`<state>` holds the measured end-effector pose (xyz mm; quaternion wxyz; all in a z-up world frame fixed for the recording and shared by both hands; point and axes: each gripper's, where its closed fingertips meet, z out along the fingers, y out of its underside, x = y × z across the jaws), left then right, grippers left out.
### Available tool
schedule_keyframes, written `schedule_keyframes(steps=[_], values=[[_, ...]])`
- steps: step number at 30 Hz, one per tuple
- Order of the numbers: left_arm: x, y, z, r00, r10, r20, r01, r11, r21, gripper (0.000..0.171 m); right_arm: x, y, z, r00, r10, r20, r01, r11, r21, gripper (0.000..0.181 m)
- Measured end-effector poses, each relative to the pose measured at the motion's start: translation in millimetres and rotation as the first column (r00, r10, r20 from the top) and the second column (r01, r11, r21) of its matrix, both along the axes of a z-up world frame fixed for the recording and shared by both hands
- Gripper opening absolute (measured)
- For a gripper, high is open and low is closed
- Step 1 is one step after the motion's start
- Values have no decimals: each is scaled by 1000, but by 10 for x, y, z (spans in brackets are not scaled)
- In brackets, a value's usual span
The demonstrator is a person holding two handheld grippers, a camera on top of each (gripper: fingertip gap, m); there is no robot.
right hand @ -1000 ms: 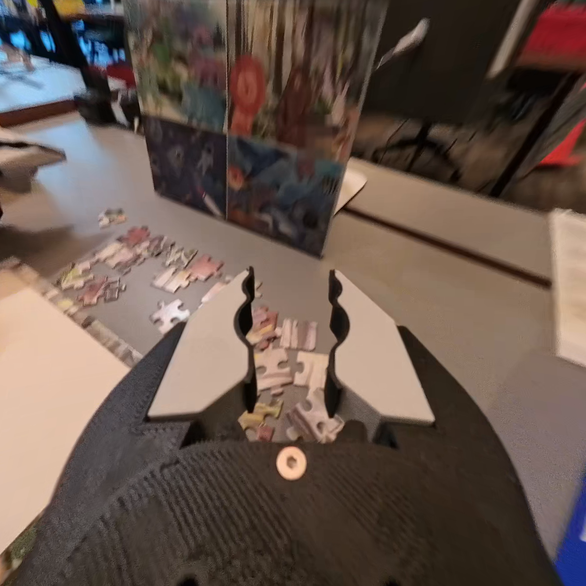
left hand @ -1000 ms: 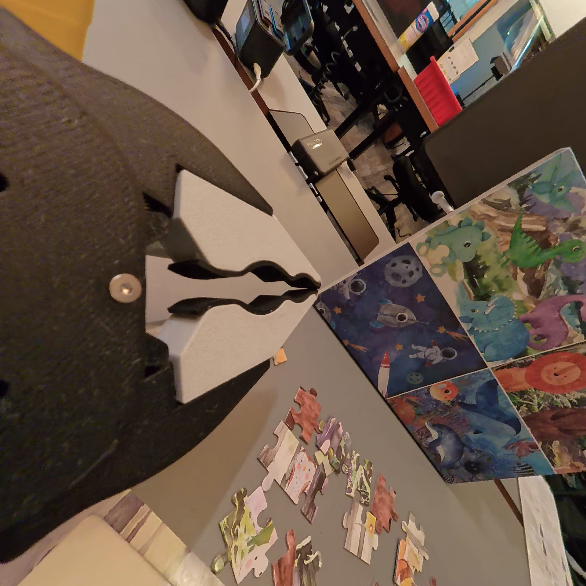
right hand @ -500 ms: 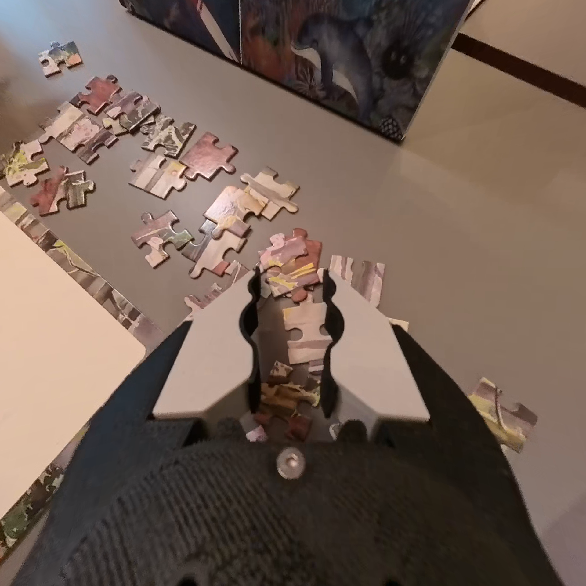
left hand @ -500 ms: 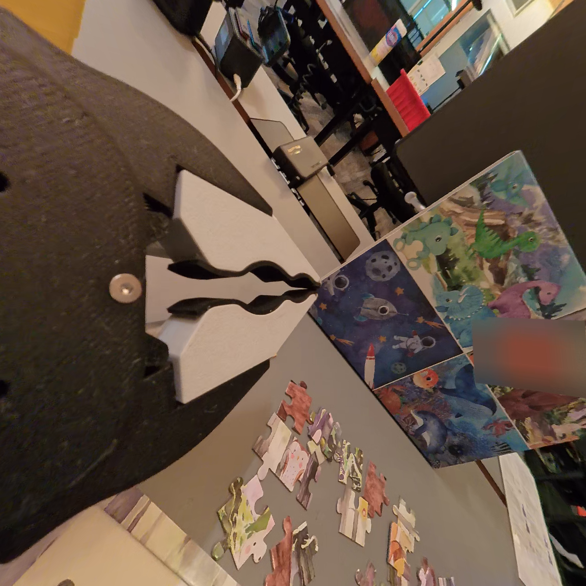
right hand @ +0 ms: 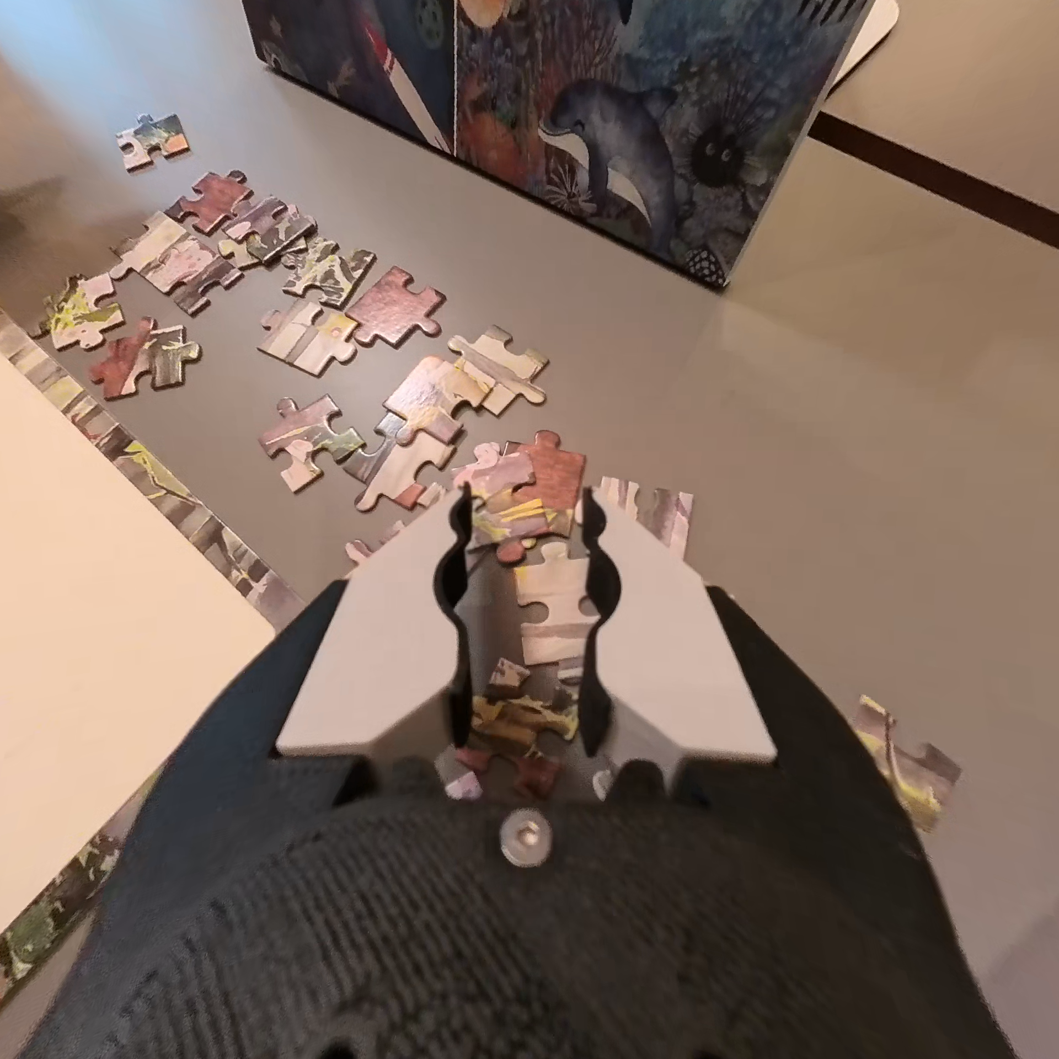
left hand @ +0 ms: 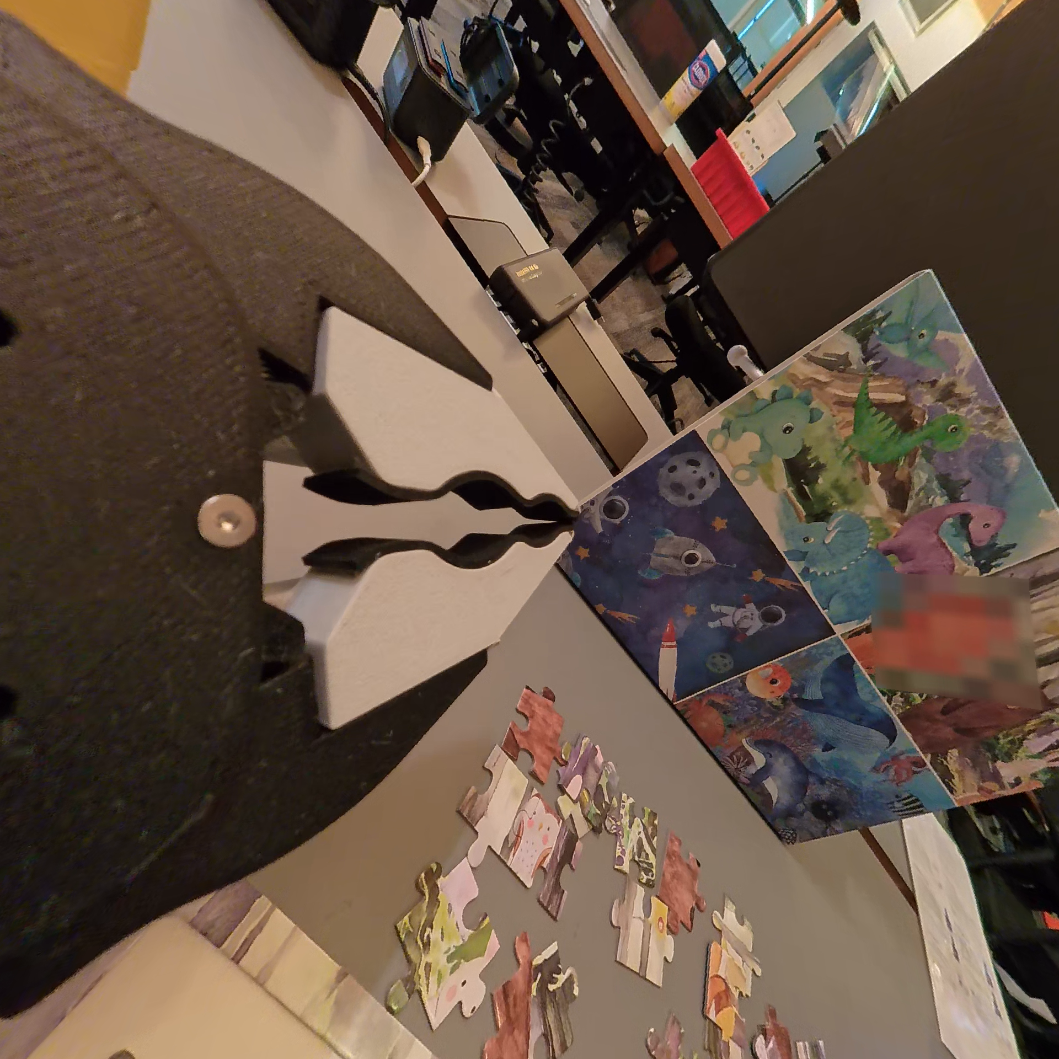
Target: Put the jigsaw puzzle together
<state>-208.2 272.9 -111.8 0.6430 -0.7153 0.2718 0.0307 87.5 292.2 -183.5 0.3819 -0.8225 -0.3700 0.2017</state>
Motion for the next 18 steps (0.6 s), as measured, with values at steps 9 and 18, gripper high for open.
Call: schedule_keyframes(steps=[9, 18], values=[[12, -4, -31, 1000, -5, 2, 5, 1000, -7, 0, -143, -48, -106, 993, 92, 73, -93, 996, 8, 41], [34, -3, -56, 1000, -9, -2, 9, 1000, -9, 0, -159, -78, -110, 994, 98, 42, -97, 995, -25, 28]])
